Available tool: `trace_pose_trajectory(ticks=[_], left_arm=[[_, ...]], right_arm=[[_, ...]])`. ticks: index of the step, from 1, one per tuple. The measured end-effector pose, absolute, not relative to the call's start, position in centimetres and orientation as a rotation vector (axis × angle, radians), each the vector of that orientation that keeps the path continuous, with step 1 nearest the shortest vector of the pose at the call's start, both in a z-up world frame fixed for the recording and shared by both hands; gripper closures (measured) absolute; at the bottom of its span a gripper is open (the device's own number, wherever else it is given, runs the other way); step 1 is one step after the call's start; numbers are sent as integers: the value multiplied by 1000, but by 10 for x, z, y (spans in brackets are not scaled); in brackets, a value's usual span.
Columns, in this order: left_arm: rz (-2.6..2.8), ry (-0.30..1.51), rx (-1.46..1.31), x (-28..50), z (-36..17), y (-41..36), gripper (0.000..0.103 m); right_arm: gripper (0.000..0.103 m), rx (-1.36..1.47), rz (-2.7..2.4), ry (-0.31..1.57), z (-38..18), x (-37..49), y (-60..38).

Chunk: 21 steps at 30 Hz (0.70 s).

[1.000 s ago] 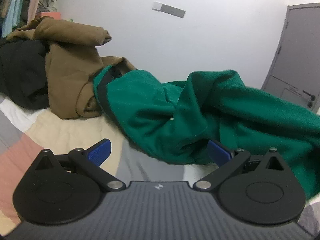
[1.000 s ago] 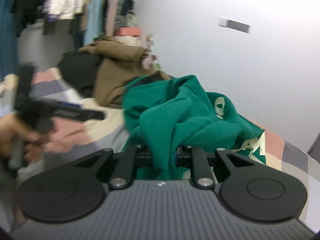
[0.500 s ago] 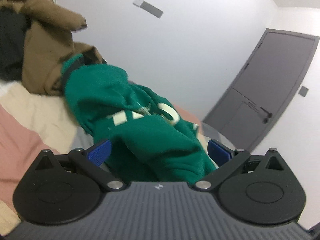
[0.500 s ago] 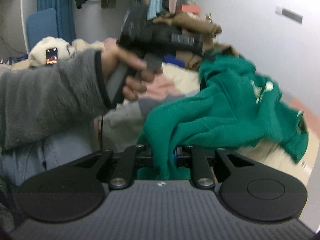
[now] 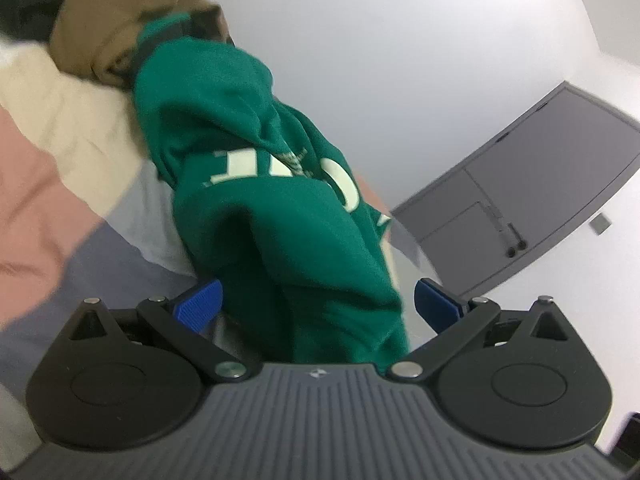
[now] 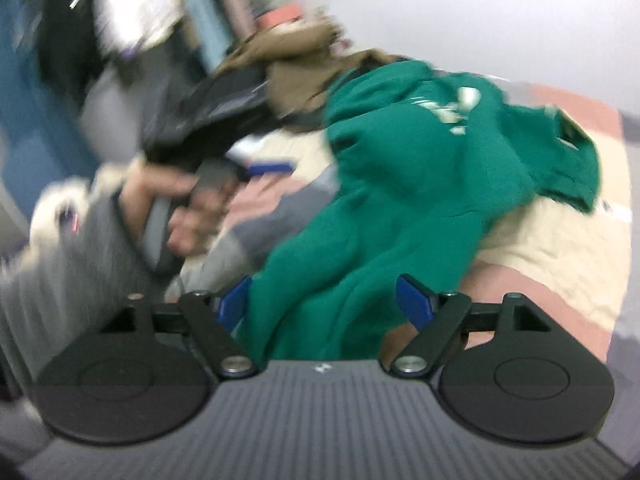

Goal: Fold large clothes
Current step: 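Close the right gripper on the hoodie while the left gripper grasps it too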

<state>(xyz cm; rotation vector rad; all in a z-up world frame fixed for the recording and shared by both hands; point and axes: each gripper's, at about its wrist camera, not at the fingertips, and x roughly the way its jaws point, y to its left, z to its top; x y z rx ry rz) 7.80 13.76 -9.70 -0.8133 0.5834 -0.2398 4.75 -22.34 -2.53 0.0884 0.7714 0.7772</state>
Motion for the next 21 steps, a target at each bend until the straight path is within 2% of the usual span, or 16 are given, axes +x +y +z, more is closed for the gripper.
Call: trace_pose_trajectory(ticks=[5, 9, 18, 21], left_arm=[[-280, 592, -851, 94, -101, 131, 1], [-289, 618, -852, 112, -108, 122, 1], [-310, 654, -931, 142, -124, 105, 9], [-301, 672, -955, 155, -134, 103, 17]], right_arm=[[20, 323, 578, 799, -46, 116, -246], [20, 473, 421, 877, -90, 170, -240], [21, 495, 293, 928, -146, 218, -217], [21, 488, 329, 913, -151, 223, -215]])
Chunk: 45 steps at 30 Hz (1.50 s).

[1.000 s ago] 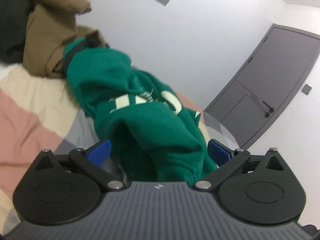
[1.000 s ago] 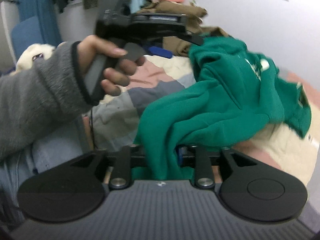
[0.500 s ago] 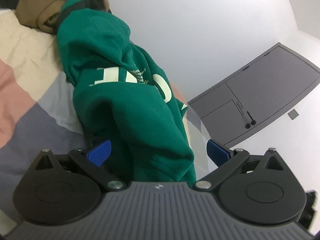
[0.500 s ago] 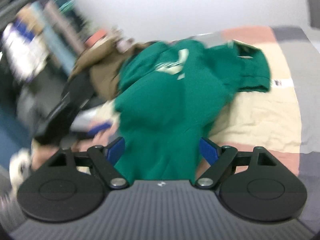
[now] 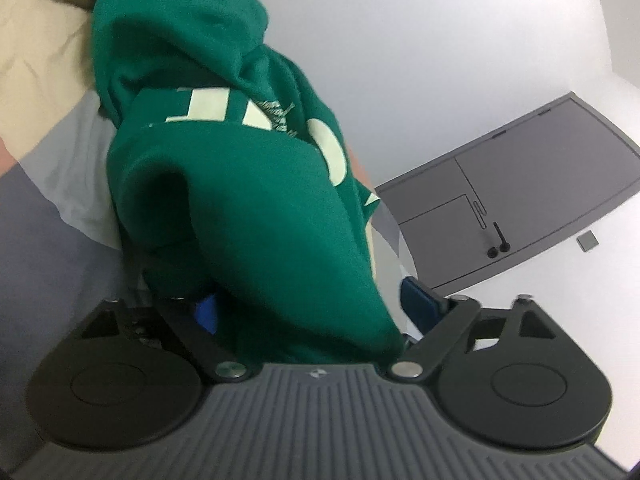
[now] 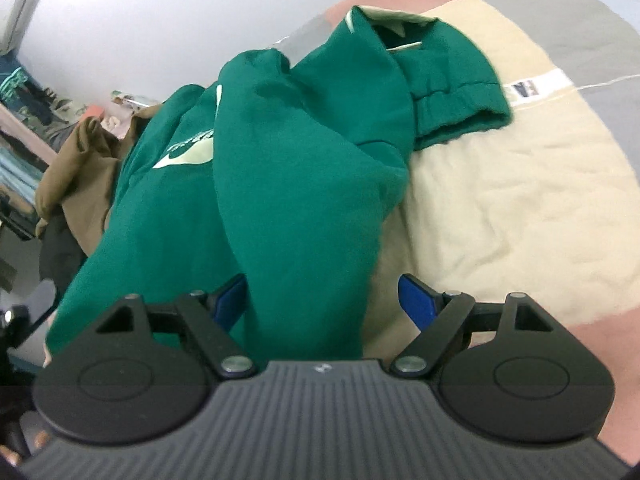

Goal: Fold large clothes
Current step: 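Close the right gripper on the hoodie while the left gripper grasps it too, then lift the green hoodie up off the bed with both grippers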

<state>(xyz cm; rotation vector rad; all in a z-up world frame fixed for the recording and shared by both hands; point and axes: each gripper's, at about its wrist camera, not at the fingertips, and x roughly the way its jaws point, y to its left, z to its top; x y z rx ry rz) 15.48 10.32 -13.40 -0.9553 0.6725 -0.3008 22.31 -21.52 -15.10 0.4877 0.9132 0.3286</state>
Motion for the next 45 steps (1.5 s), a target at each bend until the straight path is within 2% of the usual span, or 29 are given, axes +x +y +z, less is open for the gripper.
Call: trace_pose_trajectory(ticks=[3, 6, 7, 8, 11, 14, 20, 31, 37, 40, 41, 42, 43, 44, 45], left_arm=[[-288, 687, -995, 165, -146, 105, 27], [-250, 688, -999, 172, -152, 107, 41], [-240, 687, -1007, 174, -153, 108, 49], [-229, 687, -1011, 176, -154, 110, 57], [-189, 671, -986, 177, -153, 112, 75], [-152, 636, -961, 173, -147, 113, 87], [-95, 571, -940, 158, -132, 119, 93], [-31, 523, -860, 123, -108, 125, 94], [-7, 534, -839, 119, -106, 124, 94], [0, 542, -839, 117, -108, 125, 94], [3, 544, -840, 116, -108, 125, 94], [7, 545, -841, 116, -108, 125, 94], [10, 547, -844, 115, -109, 126, 94], [11, 550, -850, 114, -109, 126, 94], [9, 551, -859, 113, -110, 127, 94]], right_arm=[[21, 465, 367, 888, -154, 224, -210], [23, 426, 416, 852, -157, 224, -202], [25, 415, 431, 836, -157, 224, -200], [29, 403, 444, 821, -158, 225, -199], [49, 346, 502, 757, -154, 223, -195], [69, 302, 547, 700, -146, 219, -193], [83, 229, 553, 600, -131, 206, -196], [85, 159, 505, 579, -124, 191, -193], [84, 146, 512, 576, -127, 189, -190], [77, 200, 526, 600, -132, 195, -195], [69, 215, 525, 603, -133, 197, -197], [56, 240, 528, 604, -137, 201, -201], [47, 271, 523, 608, -140, 205, -205], [28, 318, 523, 619, -144, 211, -210], [18, 374, 533, 637, -150, 217, -215]])
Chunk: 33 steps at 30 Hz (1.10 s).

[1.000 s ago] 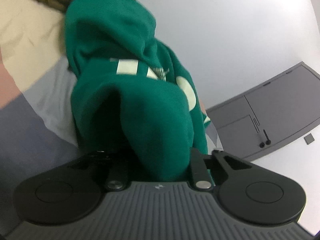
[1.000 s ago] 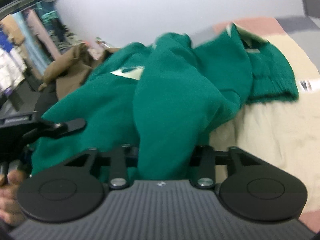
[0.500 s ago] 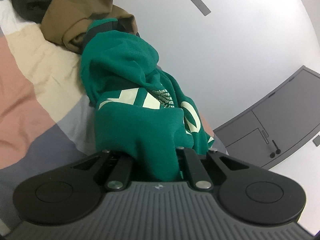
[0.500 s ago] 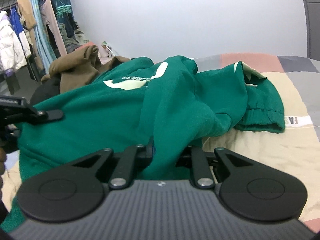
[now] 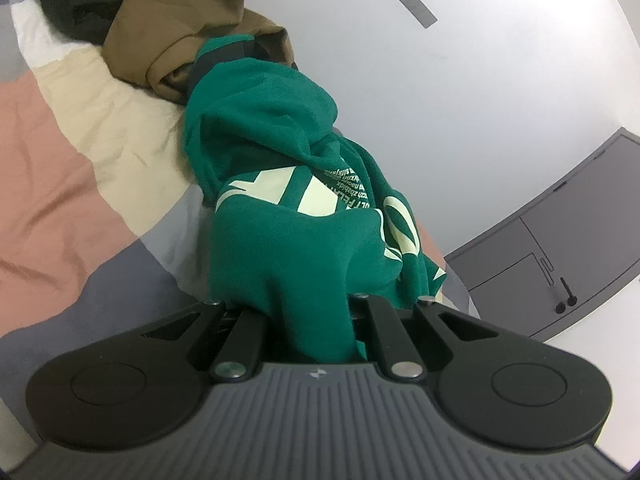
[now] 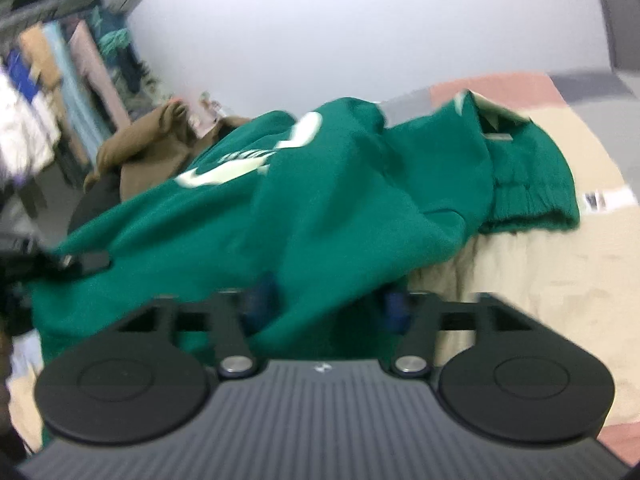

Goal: Fold large clothes
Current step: 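Lift the green hoodie up off the bed with both grippers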

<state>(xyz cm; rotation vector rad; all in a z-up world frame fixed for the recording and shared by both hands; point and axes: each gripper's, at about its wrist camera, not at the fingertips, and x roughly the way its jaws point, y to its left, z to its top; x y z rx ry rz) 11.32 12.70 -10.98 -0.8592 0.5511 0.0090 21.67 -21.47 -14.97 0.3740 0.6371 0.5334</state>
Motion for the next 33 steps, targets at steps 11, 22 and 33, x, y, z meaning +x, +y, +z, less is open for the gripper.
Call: trace_pose_trajectory(ticks=[11, 22, 33], left_arm=[[-4, 543, -923, 113, -117, 136, 94], [-221, 356, -877, 81, -64, 127, 94], [-318, 104, -634, 1, 69, 109, 94]], right_arm=[[49, 717, 759, 769, -188, 268, -224], [97, 504, 763, 340, -75, 193, -254], [97, 340, 747, 100, 76, 117, -268]])
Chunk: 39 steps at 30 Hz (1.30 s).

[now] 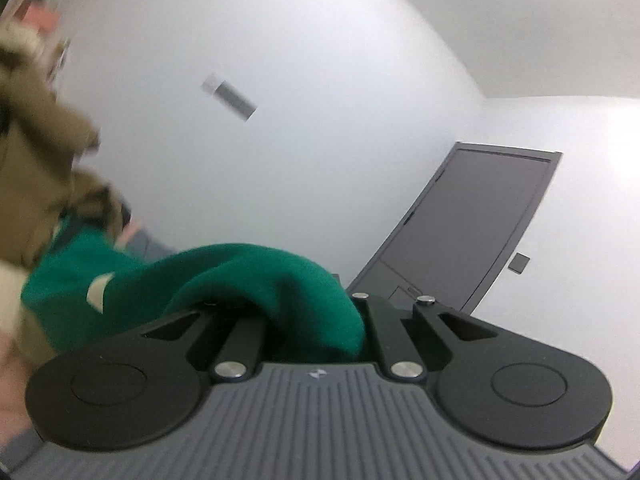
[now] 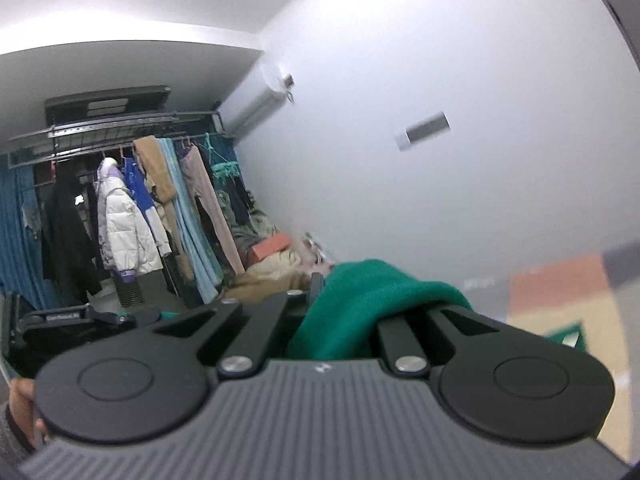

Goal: Fold large clothes
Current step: 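Lift the green hoodie up off the bed with both grippers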

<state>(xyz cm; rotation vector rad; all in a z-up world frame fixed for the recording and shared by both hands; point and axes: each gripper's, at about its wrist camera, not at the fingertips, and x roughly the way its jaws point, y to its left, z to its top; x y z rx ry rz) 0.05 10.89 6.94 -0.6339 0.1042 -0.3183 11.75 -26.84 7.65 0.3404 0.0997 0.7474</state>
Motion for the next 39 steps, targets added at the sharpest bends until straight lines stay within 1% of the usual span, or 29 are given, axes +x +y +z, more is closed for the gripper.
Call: trace_pose_trajectory(ticks=[4, 9, 15, 18, 20, 22, 25, 28, 34, 39], left_arm=[[-319, 20, -566, -25, 132, 114, 94], [-322, -77, -489, -49, 213, 120, 94], [-322, -121, -429, -40, 302, 122, 93], [-332, -130, -415, -30, 337, 118, 93], [-329, -126, -391, -13, 352, 112, 93], [-319, -86, -371, 14, 358, 105, 93], [-312, -6, -353, 68, 339, 96, 93], [-293, 50, -313, 126, 298, 82, 93], [-254, 183, -295, 251, 191, 68, 93], [-229, 329, -368, 365, 89, 74, 93]], right_arm=[[97, 257, 759, 14, 144, 92, -262], [97, 226, 776, -90, 227, 69, -262], [96, 185, 746, -151, 316, 72, -259], [96, 198, 730, -170, 345, 85, -261], [96, 189, 704, -185, 353, 97, -259], [96, 171, 673, -180, 354, 114, -258], [96, 140, 604, -127, 333, 156, -257], [96, 160, 549, -57, 291, 203, -262], [96, 147, 446, 64, 190, 300, -255], [96, 122, 385, 137, 97, 386, -246]])
